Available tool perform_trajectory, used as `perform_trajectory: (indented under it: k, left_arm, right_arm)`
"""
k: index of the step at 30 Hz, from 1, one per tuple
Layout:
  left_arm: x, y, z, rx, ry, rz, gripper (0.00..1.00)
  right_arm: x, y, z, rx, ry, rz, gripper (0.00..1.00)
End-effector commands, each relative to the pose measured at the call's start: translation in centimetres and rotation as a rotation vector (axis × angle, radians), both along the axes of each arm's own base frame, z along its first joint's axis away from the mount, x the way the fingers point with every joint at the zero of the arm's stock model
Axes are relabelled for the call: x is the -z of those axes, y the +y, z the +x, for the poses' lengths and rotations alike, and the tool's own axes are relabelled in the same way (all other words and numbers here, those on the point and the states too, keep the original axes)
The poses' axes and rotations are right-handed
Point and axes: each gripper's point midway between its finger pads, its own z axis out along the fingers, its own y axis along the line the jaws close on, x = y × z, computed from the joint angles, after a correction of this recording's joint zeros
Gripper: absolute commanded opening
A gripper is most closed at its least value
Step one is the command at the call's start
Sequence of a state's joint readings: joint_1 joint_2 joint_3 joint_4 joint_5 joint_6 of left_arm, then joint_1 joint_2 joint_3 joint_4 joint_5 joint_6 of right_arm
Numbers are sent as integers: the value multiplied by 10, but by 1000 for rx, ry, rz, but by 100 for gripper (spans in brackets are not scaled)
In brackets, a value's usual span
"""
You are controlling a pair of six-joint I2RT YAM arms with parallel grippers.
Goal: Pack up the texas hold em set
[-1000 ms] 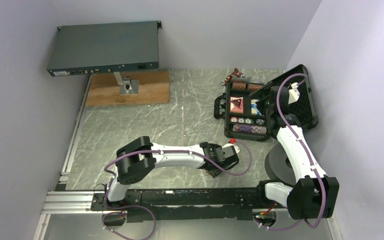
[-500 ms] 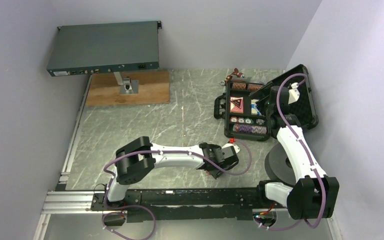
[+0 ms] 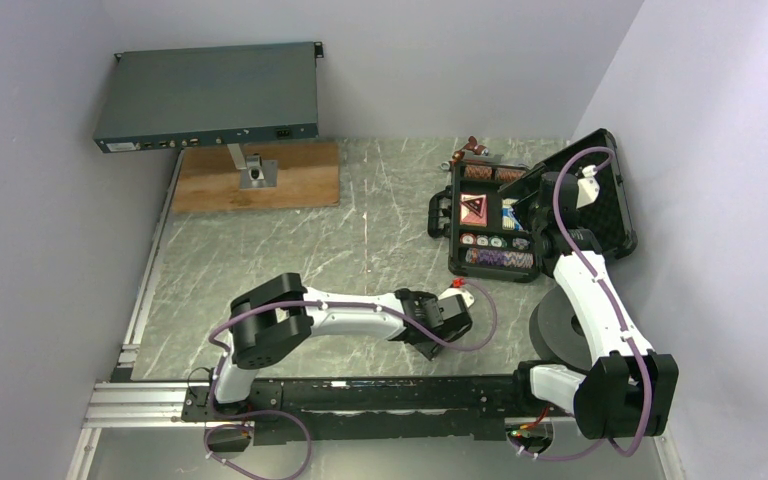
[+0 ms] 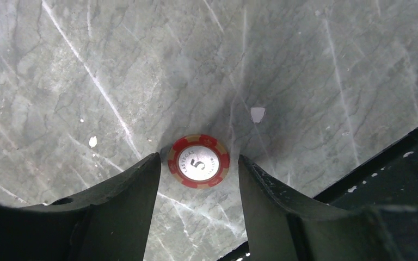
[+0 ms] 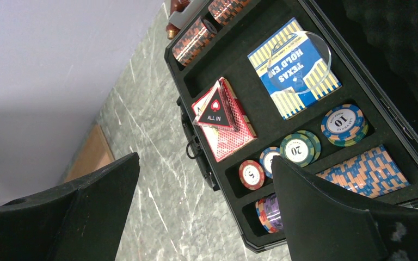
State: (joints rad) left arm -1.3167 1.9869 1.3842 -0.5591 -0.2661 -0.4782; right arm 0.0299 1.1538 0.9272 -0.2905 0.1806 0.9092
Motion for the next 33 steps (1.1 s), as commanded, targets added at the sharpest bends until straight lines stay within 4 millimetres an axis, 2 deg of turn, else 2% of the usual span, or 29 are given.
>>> perform_trajectory:
  k: [1,8,21,25,33]
  left_arm:
    - [16,4,-3,-22,74,-25,60]
    - [27,12,-1,-47,109,7,59]
    - [43,28,-8,-84,121,57,43]
    - [34,24,-5,-76,77,62,42]
    - [-2,12,12,-68,-38,28,40]
  right_arm:
    - [-21,1,5,-1,-59,-4,94]
    - [-22,1,6,-5,-57,-9,94]
    - [-20,1,7,-4,-56,-8,94]
    - [-20,1,7,-4,-56,-5,94]
    - [-26,1,7,-1,-68,3,94]
